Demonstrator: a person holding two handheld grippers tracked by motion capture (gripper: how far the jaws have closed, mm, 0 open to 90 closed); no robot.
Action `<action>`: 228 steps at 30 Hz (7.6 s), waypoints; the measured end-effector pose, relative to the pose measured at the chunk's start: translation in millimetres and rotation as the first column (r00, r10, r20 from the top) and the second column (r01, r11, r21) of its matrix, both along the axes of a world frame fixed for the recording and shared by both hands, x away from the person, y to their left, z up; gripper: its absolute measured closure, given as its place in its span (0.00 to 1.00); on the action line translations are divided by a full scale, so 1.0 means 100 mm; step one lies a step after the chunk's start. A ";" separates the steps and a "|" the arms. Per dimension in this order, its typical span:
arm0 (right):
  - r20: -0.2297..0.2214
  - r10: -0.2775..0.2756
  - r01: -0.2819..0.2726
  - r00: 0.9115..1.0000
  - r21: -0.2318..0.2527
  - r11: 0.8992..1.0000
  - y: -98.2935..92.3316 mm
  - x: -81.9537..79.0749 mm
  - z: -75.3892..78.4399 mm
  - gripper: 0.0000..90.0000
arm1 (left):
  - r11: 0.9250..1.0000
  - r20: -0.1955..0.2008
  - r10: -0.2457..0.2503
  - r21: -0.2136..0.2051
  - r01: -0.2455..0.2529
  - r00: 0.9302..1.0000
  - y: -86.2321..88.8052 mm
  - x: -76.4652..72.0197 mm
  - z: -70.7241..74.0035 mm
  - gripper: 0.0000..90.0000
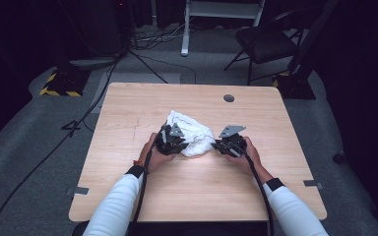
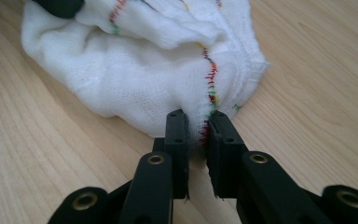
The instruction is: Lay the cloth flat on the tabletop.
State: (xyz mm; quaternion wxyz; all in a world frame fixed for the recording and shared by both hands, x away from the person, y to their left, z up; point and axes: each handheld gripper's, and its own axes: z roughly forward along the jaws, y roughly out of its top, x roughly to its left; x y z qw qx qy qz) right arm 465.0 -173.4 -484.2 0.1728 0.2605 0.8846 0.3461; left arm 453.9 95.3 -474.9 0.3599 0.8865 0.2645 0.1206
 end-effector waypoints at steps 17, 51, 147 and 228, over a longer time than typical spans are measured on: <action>0.021 -0.057 0.057 0.998 -0.007 0.998 -0.49 -0.16 0.18 0.89 | 0.995 -0.006 -0.103 0.020 0.103 0.995 0.16 -0.41 0.10 0.84; 0.050 -0.206 0.207 0.977 -0.020 0.978 -0.88 -0.12 0.18 0.88 | 0.999 0.042 0.011 -0.046 -0.010 0.999 0.83 -0.99 0.15 0.77; -0.100 0.137 -0.143 0.985 -0.052 0.988 -0.39 -1.12 0.11 0.98 | 0.993 0.000 0.053 0.106 -0.052 0.999 0.28 0.10 -0.12 0.99; 0.108 -0.085 0.052 0.990 0.280 0.959 -0.64 0.13 1.24 0.96 | 0.987 0.249 0.152 -0.092 -0.133 0.957 0.62 0.01 0.74 0.91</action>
